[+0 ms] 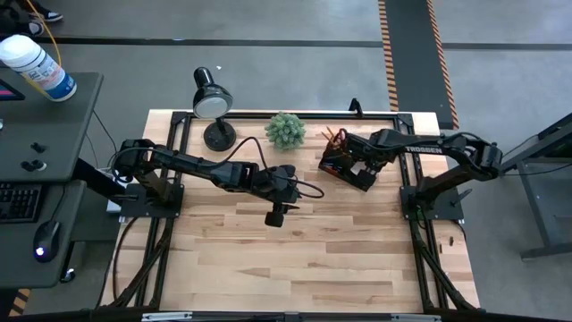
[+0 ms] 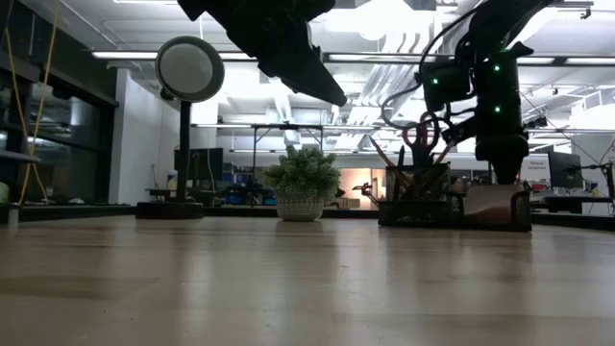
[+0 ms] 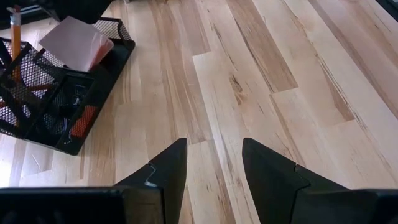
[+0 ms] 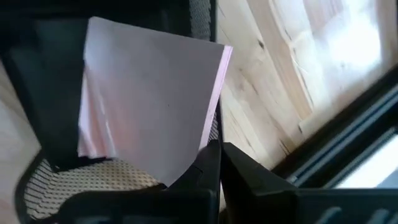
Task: Pick and place office supplies into organizer
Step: Put the pink sticky notes into the black desk organizer, then return to Home Position
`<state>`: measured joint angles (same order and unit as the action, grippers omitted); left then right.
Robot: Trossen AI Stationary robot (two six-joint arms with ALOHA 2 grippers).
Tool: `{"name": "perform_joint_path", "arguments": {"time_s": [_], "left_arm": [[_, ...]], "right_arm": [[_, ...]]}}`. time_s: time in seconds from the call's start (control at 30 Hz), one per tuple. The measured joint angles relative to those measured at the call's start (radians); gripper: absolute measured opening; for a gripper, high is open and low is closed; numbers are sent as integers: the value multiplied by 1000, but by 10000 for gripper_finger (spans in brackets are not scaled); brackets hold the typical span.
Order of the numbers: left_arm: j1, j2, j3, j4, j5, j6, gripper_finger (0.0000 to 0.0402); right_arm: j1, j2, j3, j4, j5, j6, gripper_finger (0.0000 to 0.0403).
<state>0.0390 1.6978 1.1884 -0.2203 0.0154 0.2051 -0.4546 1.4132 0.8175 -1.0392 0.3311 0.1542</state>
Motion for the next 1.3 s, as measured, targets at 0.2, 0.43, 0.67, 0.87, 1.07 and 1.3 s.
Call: {"name": "perform_joint_path", "arguments": {"time_s": [0.2,0.43,0.67,0.87,1.07,1.3], "left_arm": [[0,0,0,0,0,1,143],[0,0,0,0,0,3,143],[0,0,0,0,0,3,142],[0,0,0,-13,-4,18,142],[0,0,0,-33,-6,23,142],[0,1,0,-43,-8,25,142]], "right_arm": [[18,-3,-2,64,-48,-29,0],[18,-3,-2,50,10,-31,0],[50,-31,22,-64,48,4,0],[96,-172,50,-176,48,106,0],[220,-373,50,-174,-30,236,0],[432,-524,50,-32,-42,368,0]]}}
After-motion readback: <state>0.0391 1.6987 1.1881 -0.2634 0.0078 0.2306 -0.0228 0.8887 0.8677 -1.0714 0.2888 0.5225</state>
